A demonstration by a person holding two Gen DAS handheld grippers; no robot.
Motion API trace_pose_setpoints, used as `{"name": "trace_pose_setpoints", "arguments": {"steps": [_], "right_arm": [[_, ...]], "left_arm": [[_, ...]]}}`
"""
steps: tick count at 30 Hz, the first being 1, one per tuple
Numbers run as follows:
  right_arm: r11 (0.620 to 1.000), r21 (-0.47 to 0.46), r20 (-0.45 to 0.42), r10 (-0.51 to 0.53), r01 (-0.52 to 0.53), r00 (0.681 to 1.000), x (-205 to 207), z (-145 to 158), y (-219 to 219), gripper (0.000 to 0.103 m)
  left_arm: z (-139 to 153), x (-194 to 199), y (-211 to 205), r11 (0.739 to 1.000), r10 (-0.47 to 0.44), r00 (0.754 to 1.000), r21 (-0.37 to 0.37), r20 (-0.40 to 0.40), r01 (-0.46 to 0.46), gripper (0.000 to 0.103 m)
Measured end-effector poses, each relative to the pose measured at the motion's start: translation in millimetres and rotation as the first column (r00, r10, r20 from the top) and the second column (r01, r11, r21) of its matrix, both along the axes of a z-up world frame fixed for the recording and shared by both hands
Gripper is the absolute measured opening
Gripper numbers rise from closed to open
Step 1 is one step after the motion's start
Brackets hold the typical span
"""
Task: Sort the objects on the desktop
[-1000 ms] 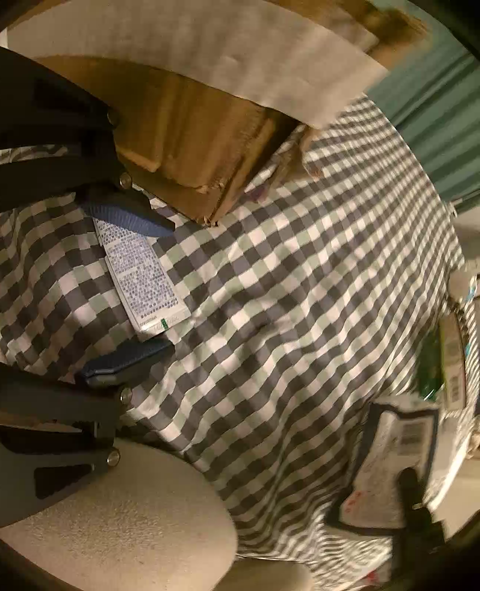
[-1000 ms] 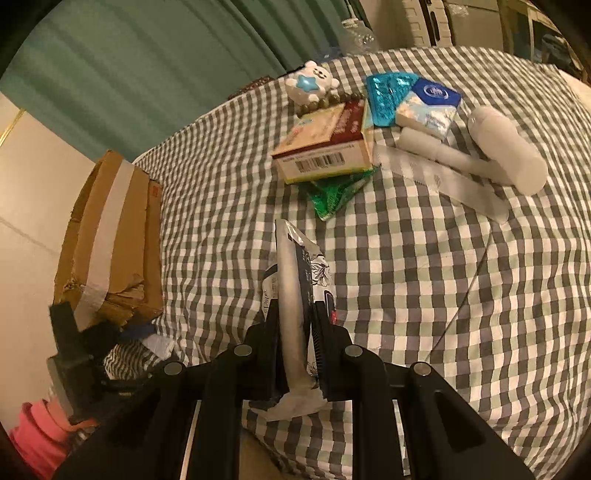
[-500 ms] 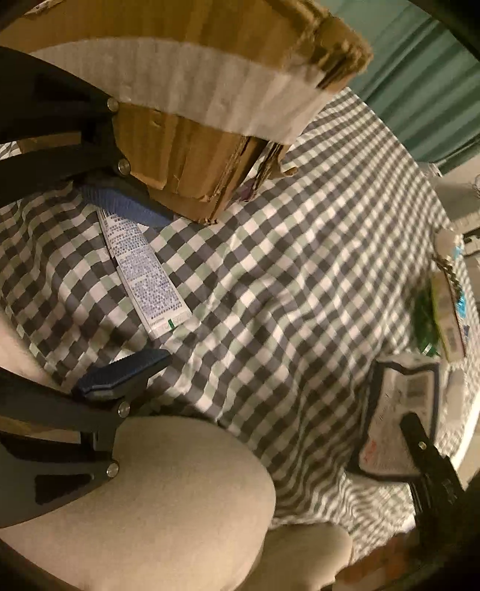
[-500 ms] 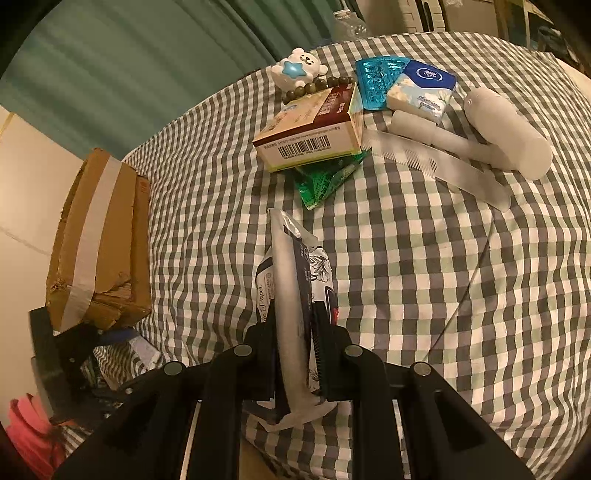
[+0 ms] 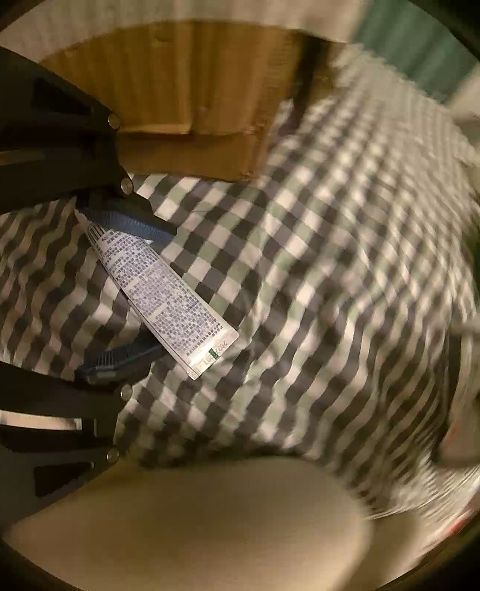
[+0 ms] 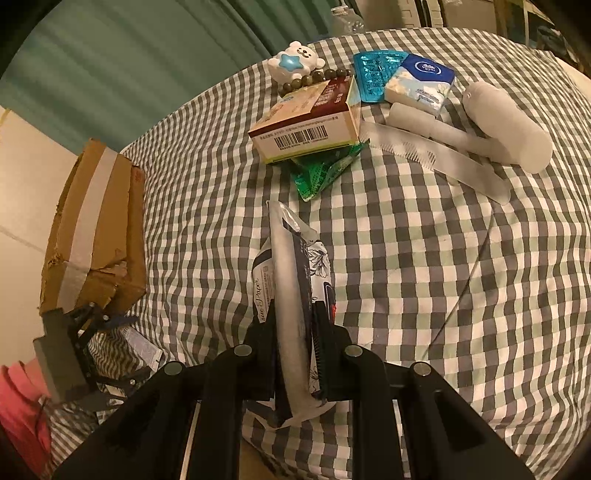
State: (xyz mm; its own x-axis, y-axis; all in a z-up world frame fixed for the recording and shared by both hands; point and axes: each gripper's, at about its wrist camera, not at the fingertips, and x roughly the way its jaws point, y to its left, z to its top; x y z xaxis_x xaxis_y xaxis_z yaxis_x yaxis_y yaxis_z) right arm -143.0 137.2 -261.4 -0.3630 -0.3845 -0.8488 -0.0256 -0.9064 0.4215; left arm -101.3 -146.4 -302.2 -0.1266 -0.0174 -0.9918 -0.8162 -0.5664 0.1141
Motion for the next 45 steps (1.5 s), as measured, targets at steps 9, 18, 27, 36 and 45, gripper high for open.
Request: {"name": "trace_pose_setpoints", "arguments": {"steps": [9, 18, 27, 36, 45], "right_arm": [[1.0, -0.002, -0.008, -0.009, 0.009, 1.0, -1, 1, 0, 0.017], [0.999, -0.002, -0.063, -0.033, 0.033, 0.998, 7, 17, -4, 0.01], [0.999, 0.027, -0.121, -0.014, 0.018, 0.992, 17, 58, -21, 0.01], [0.991, 0.045, -0.31, 0.133, -0.125, 0.941, 11, 168, -103, 0.01], [0.941, 0.09, -0.356, 0.335, -0.325, 0.872, -44, 202, -255, 0.01]], "left_arm": [[33, 20, 5, 0.996, 0.052, 0.994, 0.073, -0.093, -0.045, 0.013], [98, 22, -1, 0.945, 0.234, 0.954, 0.274, -0.185, -0.179, 0.013], [132, 3, -15, 0.808, 0.496, 0.847, 0.46, -0.191, -0.369, 0.013], [219, -22, -86, 0.547, 0.752, 0.648, 0.664, -0.122, -0.51, 0.013], [240, -57, -174, 0.43, 0.885, 0.447, 0.593, -0.129, -0.681, 0.019]]}}
